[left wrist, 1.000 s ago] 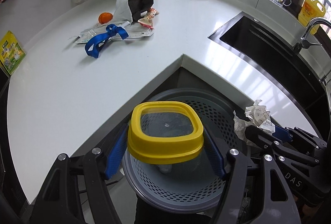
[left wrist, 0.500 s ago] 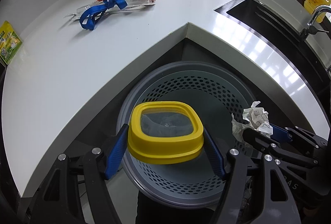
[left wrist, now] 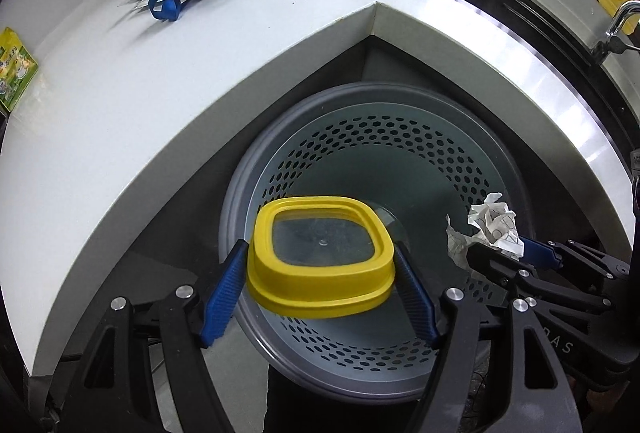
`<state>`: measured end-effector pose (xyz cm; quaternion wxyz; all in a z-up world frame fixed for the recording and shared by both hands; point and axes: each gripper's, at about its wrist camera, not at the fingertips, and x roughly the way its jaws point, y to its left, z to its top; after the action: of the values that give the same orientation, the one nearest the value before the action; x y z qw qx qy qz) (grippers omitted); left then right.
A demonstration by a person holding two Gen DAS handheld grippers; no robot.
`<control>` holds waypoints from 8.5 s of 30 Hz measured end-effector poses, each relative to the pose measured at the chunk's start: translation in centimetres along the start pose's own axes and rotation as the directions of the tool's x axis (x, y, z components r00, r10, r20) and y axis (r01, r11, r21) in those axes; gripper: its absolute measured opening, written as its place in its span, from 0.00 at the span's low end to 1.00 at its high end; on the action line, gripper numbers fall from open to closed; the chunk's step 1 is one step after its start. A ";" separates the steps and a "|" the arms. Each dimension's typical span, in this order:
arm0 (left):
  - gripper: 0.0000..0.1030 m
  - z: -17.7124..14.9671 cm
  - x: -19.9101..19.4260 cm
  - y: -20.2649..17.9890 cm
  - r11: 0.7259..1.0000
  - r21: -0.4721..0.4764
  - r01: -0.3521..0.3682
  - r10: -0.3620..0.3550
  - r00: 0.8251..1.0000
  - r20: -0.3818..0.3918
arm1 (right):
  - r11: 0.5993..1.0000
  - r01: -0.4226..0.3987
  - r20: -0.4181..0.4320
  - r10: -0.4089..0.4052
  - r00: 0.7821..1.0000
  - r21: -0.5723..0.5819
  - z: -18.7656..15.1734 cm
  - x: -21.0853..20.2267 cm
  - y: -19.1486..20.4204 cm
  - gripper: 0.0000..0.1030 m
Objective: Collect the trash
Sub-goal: 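Open both tools over the bin to drop the container and paper, then move both open tools back toward the trash on the counter, then grasp the blue strap with the left tool while the right tool grasps the snack wrapper, then lift strap and wrapper and carry both over the grey bin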
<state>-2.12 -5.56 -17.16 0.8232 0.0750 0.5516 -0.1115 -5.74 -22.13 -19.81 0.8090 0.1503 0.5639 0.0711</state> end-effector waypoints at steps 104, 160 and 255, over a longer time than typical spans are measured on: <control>0.90 21.7 0.7 15.8 0.997 -0.033 0.069 -0.059 0.969 0.240 | 0.996 0.089 0.243 -0.090 0.966 0.016 30.7 6.5 10.3 0.68; 0.05 17.8 -3.1 9.2 0.988 0.109 0.108 -0.130 0.966 0.224 | 0.988 0.019 0.291 -0.064 0.955 0.155 17.4 -3.2 6.4 0.24; 0.10 6.6 -8.4 -0.5 0.989 0.141 0.040 -0.059 0.989 0.138 | 0.997 -0.038 0.211 0.023 0.977 0.069 1.8 -10.6 1.2 0.24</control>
<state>0.55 -6.87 -6.84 0.8501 0.1099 0.4844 -0.1748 -7.75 -24.28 -9.44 0.8566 0.1950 0.4753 0.0467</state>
